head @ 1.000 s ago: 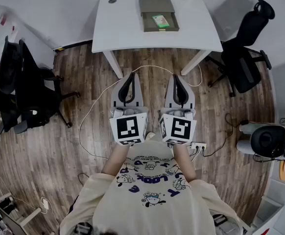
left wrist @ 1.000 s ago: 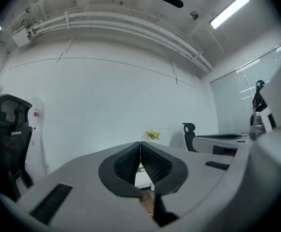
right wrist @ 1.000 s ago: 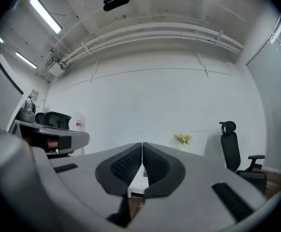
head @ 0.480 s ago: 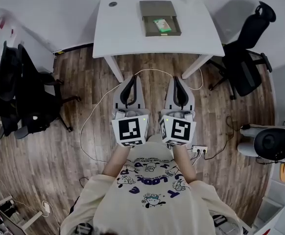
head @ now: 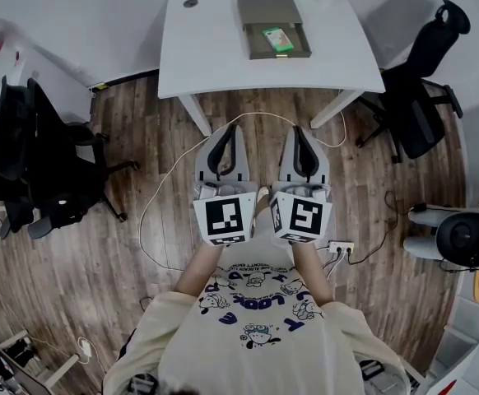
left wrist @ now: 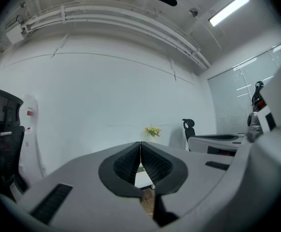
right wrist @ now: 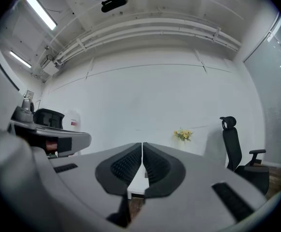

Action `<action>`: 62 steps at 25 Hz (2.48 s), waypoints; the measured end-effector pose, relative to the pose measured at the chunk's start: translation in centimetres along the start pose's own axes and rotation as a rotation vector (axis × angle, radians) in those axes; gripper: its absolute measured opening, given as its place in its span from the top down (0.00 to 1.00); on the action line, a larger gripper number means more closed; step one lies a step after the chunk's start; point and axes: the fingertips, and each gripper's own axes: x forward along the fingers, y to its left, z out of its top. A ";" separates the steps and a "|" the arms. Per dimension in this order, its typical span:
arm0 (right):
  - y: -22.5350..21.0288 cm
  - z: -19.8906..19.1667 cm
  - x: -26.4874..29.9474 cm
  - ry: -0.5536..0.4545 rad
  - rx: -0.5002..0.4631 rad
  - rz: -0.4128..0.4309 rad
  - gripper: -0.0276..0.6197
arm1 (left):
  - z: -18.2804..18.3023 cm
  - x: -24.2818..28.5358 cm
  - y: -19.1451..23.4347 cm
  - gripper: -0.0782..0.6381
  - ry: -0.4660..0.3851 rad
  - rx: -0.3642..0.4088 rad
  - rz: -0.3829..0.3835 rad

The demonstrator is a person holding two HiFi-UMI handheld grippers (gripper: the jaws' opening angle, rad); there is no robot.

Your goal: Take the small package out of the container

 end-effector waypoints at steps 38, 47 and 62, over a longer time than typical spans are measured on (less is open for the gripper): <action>-11.2 -1.9 29.7 0.065 0.003 0.142 0.90 | -0.4 29.7 3.4 0.87 0.046 -0.016 0.146; -11.8 -4.9 33.6 0.156 0.036 0.191 0.75 | -2.2 32.9 4.4 0.87 0.096 -0.035 0.186; -11.4 -9.9 38.9 0.338 0.065 0.220 0.61 | -6.0 37.6 7.7 0.87 0.203 -0.088 0.194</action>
